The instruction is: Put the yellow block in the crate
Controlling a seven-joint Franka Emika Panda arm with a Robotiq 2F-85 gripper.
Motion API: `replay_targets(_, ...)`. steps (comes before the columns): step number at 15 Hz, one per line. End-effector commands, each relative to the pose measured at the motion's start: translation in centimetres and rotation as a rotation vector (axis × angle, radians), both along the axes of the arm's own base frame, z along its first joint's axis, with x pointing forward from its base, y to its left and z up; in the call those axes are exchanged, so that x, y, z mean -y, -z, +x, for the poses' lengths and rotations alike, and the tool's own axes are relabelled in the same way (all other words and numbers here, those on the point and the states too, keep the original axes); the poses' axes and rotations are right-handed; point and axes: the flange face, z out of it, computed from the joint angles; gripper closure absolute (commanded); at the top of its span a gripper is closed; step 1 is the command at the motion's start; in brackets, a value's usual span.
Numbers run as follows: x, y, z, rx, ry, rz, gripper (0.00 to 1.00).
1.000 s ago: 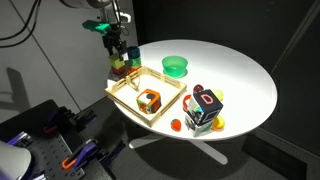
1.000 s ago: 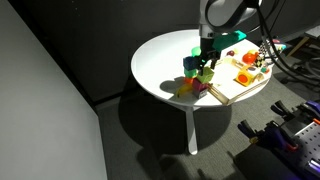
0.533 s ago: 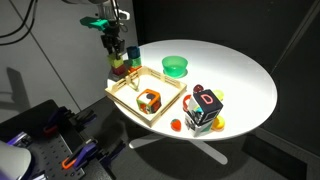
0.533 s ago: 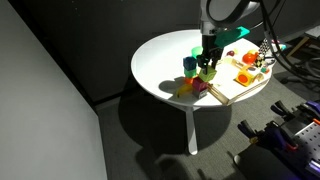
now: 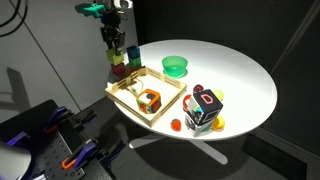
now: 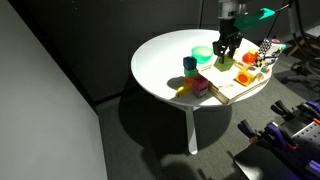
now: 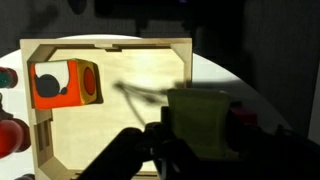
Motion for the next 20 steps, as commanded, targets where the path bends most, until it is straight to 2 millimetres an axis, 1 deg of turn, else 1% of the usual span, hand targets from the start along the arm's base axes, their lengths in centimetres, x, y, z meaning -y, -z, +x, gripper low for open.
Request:
replay_targets(1, 3.5, -1.7, -1.7, -0.006, 0.057, 0.002, 0.73)
replay_targets(3, 5.4, -1.6, -2.2, -0.015, 0.082, 0.005, 0.73)
replay_targets(5, 7.0, -1.2, -2.8, -0.026, 0.09, 0.008, 0.73)
replay_targets(7, 8.2, -0.1, -3.3, -0.048, 0.066, 0.008, 0.73)
replay_targets(9, 8.8, 1.2, -3.8, -0.071, 0.026, -0.002, 0.73)
replay_targets(11, 8.9, 2.5, -4.1, -0.102, -0.022, -0.013, 0.73)
replay_targets(14, 8.3, 4.6, -4.3, -0.138, -0.09, -0.056, 0.73)
replay_targets(17, 7.3, 6.5, -4.1, -0.168, -0.139, -0.1, 0.73)
replay_targets(20, 6.0, 8.1, -4.0, -0.191, -0.181, -0.117, 0.73)
